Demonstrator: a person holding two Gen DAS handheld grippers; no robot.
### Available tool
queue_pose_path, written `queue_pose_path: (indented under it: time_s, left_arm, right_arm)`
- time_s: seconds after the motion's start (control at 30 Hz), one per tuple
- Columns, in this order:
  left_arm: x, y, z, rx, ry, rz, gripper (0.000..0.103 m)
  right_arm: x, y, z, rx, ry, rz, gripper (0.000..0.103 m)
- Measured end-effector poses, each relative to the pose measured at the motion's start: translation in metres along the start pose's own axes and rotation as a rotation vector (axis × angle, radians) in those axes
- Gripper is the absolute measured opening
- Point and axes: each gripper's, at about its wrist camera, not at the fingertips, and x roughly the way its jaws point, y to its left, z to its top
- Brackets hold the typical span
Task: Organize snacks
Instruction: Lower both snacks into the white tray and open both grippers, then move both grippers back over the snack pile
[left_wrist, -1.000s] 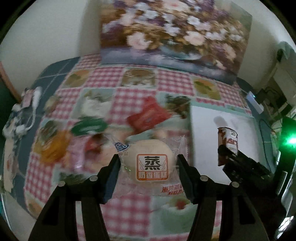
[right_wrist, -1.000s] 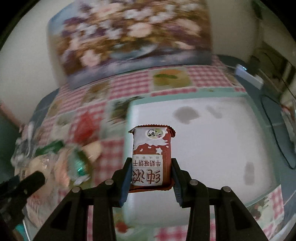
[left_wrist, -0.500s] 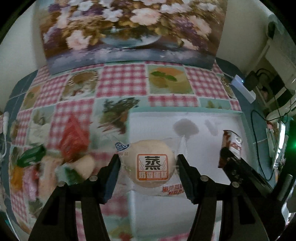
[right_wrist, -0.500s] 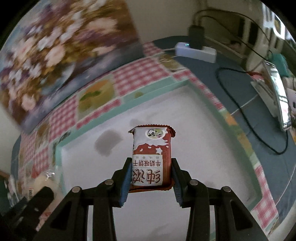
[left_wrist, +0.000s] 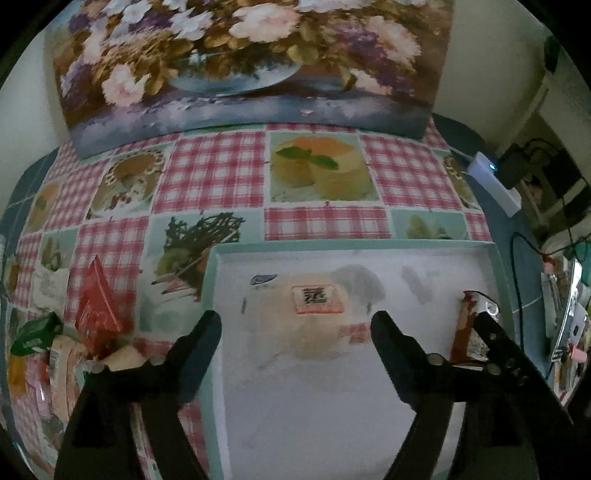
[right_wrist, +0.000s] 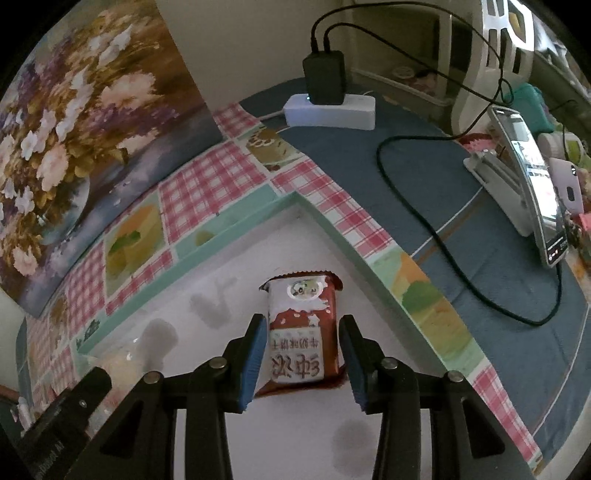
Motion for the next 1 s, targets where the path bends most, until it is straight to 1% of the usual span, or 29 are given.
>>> queue_pose_path:
  time_s: [0.03,0.1,0.13,0.2,0.27,0.37,0.43,0.5,0.6,0.67,0.8,0.87,1.0]
  left_arm:
    - [0.0,0.003,0.0,-0.012,0.001,0.0,0.084]
    - [-0.003,0.011,-0.001,-0.038,-0.002,0.002,0.085]
    - [-0.005,0.015,-0.002,-0.05,-0.006,0.003,0.087]
    - [-0.01,0.026,-0.003,-0.081,-0.018,0.01,0.087]
    - [-0.013,0.035,-0.005,-0.104,-0.029,0.026,0.088]
    - [-0.019,0.055,-0.007,-0.135,-0.054,0.08,0.088]
    - [-0.023,0.07,-0.009,-0.159,-0.063,0.127,0.088]
    - [-0.027,0.086,-0.011,-0.184,-0.067,0.175,0.088]
    - [-0.037,0.109,-0.014,-0.204,-0.077,0.252,0.088]
    - [-0.043,0.123,-0.016,-0.218,-0.083,0.287,0.088]
    - [-0.058,0.149,-0.024,-0.253,-0.102,0.322,0.088]
    - [-0.065,0.159,-0.029,-0.265,-0.114,0.329,0.088]
    - [-0.075,0.184,-0.041,-0.31,-0.123,0.307,0.088]
  right_arm:
    - [-0.001,0.0,0.0,0.002,0.001,0.0,0.044]
    - [-0.003,-0.001,0.0,0.0,0.001,-0.003,0.047]
    - [-0.004,-0.001,0.0,-0.006,0.004,-0.005,0.049]
    - [-0.006,0.0,0.0,-0.016,0.005,0.008,0.06]
    - [-0.01,0.003,-0.001,-0.033,-0.001,0.013,0.065]
    - [-0.016,0.008,-0.005,-0.054,-0.009,0.018,0.076]
    - [-0.019,0.012,-0.008,-0.067,-0.011,0.03,0.08]
    - [-0.023,0.018,-0.012,-0.079,-0.017,0.044,0.09]
    - [-0.029,0.026,-0.02,-0.097,-0.019,0.072,0.098]
    - [-0.033,0.033,-0.025,-0.113,-0.021,0.089,0.103]
    - [-0.038,0.042,-0.036,-0.108,-0.008,0.152,0.103]
    - [-0.041,0.048,-0.043,-0.114,-0.01,0.168,0.103]
    - [-0.052,0.067,-0.054,-0.184,-0.034,0.189,0.103]
